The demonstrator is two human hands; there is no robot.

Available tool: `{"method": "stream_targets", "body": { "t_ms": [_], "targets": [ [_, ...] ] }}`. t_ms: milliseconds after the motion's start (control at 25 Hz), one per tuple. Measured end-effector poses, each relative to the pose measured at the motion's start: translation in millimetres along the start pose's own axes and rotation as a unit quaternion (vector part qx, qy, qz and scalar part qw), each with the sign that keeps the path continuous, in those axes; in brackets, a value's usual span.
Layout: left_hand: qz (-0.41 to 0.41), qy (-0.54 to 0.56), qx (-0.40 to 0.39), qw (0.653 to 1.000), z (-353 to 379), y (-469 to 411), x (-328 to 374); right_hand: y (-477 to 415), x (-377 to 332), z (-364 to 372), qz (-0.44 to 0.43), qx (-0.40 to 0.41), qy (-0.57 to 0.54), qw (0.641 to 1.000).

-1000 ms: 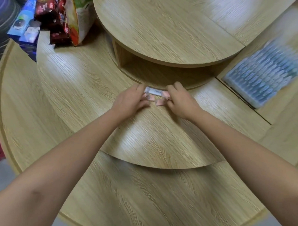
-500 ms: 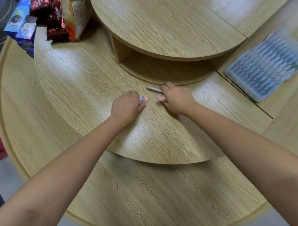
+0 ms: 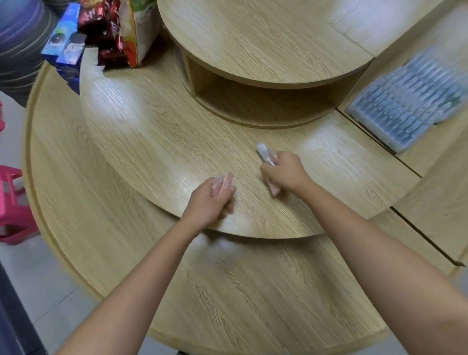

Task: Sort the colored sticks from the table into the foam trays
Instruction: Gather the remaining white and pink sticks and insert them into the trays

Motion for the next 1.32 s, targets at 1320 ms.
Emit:
{"method": "stream_targets", "body": {
  "t_ms": [1320],
  "targets": [
    [0.03,-0.026,-0.375,0.926,569.7,245.5,83.7,417.9,486.0,-209.4,0.281,0.382,-0.457,0.753]
  ]
}}
Point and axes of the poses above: each hand's wrist, its own y-axis away from the middle knuckle, its own z-axis out of the palm, x = y × z, the point moved 3 cm from there along -y, towards the middle knuckle, and after that the axes turned 1 degree about y, right-handed, at the moved point
